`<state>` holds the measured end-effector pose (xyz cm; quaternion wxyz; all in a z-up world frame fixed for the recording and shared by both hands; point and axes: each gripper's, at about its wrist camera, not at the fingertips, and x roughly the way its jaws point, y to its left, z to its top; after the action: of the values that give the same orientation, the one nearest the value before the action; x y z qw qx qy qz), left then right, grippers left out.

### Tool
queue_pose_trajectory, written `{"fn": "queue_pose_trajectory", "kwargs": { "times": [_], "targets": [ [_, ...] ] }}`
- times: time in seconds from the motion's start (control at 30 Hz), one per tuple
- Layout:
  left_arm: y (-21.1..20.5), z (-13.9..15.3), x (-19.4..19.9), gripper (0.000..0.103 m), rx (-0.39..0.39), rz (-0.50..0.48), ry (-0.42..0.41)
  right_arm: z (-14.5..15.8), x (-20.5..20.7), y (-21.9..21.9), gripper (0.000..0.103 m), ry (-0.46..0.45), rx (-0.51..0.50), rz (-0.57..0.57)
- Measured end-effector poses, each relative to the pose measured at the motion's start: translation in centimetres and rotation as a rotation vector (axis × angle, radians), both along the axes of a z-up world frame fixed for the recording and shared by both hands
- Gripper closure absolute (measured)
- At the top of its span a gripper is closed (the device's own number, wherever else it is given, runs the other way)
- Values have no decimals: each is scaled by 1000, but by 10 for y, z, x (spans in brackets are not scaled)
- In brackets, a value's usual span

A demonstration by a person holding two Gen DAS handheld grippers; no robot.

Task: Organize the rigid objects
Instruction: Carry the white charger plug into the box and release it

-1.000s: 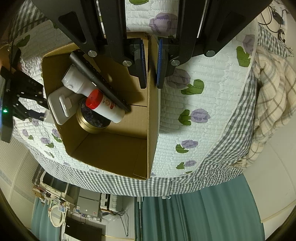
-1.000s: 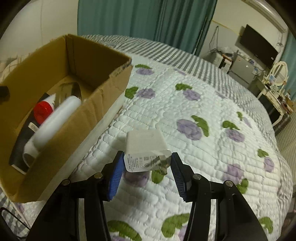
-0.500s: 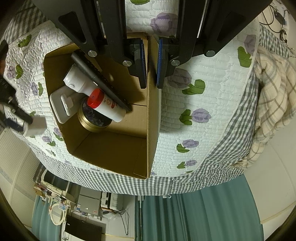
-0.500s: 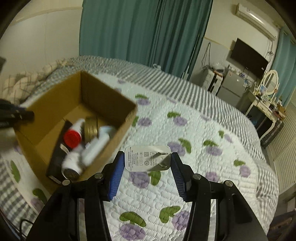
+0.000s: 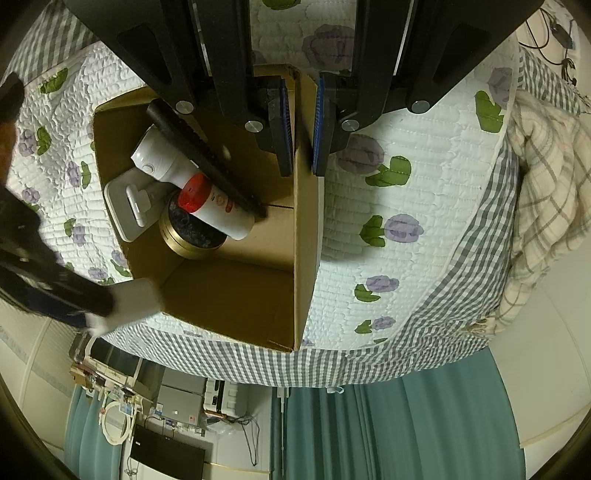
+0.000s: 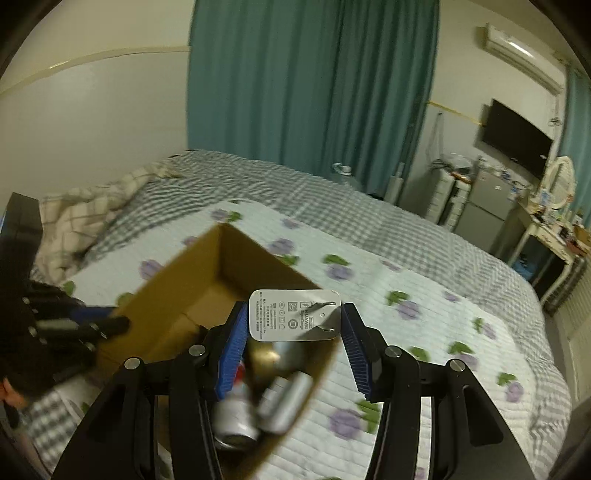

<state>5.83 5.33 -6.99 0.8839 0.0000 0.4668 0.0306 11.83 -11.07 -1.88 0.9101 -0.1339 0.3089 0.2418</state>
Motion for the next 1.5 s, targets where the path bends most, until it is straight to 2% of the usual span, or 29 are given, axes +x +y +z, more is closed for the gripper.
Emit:
{"fn": "queue_pose_trajectory", "kwargs": {
  "times": [0.17,0.37,0.73,1.23,1.3,1.33,1.5],
  "targets": [
    [2,1,1,93,-11,-1,-2,-17,13,34,53,50,34,43],
    [3,2,2,94,-18,-2,-10,-48,32,68,53,109,-18,51],
    [5,4,4,93,-35,-6,-12,-87,53,88,53,220,-89,44],
    [7,3,5,94,-39,-7,-14,-96,61,98,52,258,-111,41],
    [9,2,6,94,-34,-1,-12,-94,61,97,44,245,-108,29],
    [9,2,6,94,-35,0,-13,-91,60,95,37,234,-105,27],
    [9,2,6,94,-26,2,-14,-75,56,88,36,201,-86,18]
  ]
}}
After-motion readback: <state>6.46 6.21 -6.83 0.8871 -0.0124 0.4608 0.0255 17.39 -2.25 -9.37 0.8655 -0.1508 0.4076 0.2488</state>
